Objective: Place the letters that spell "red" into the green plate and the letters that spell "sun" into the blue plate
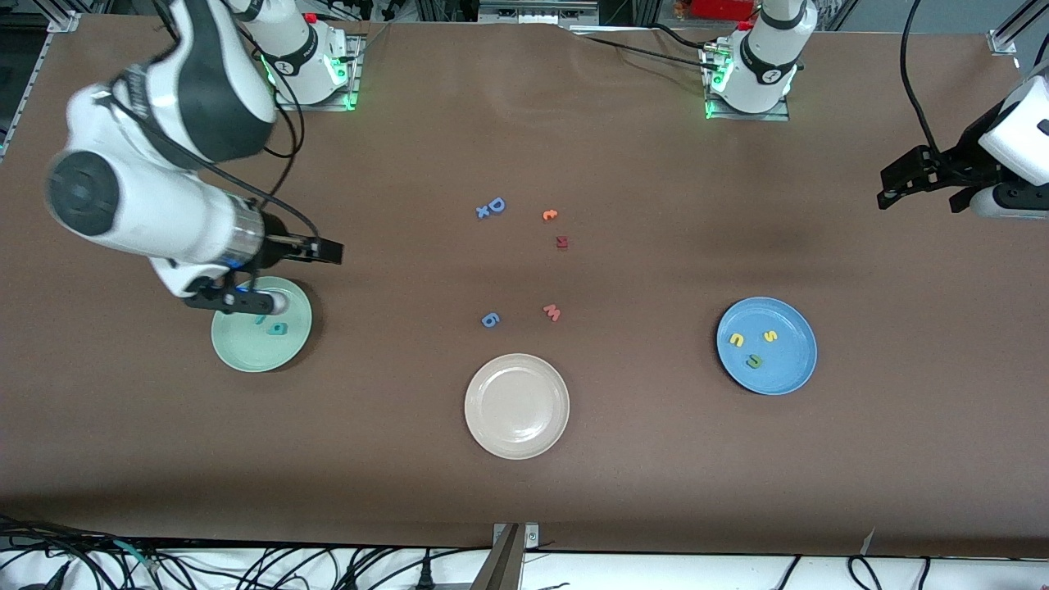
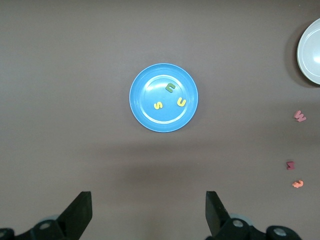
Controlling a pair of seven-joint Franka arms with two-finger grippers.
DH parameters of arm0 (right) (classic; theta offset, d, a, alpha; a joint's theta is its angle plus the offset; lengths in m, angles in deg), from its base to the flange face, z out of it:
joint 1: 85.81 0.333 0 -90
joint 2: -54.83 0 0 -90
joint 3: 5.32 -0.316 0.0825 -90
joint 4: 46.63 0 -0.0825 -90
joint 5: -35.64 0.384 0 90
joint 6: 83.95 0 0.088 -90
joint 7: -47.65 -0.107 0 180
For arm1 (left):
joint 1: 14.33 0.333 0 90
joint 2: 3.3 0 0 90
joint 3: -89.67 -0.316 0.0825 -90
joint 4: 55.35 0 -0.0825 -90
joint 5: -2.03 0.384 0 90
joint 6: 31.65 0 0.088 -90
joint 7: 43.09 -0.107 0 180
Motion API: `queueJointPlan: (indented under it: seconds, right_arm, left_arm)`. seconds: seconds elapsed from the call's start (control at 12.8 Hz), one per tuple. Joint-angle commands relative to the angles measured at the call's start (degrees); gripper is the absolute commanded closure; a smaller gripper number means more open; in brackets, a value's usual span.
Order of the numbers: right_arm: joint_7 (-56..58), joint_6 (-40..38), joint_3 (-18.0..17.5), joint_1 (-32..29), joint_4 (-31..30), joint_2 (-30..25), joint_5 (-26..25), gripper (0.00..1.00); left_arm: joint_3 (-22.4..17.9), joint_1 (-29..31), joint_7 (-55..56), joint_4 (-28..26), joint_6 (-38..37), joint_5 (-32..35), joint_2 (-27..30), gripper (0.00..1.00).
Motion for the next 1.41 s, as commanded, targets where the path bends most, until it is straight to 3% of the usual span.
queueJointPlan:
  seconds: [0.0,0.23,0.7,0.86,1.33]
  right_arm:
    - [3.26,2.69,-2.87,-4.58,-6.18,-6.75,-1.61,0.00]
    - [11.40,2.51,-4.36,-7.66,-6.18,-10.62,-7.32,0.00]
    - [12.49,0.85,-4.37,-11.18,-6.18,-14.76,-8.12,0.00]
    - [12.58,0.76,-4.37,-11.19,-6.09,-15.46,-11.88,0.00]
    - [12.23,0.49,-4.37,-15.49,-6.18,-17.04,-12.25,0.00]
  left_arm:
    - [0.01,0.37,-0.85,1.43,-0.88,-1.27,-0.42,0.00]
    - [0.01,0.37,-0.76,1.43,-0.88,-1.27,-0.50,0.00]
    - [0.01,0.37,-0.76,1.43,-0.88,-1.27,-0.50,0.00]
    - [0.01,0.37,-0.76,1.43,-0.88,-1.27,-0.50,0.00]
    - [0.01,0.37,-0.76,1.43,-0.88,-1.27,-0.50,0.00]
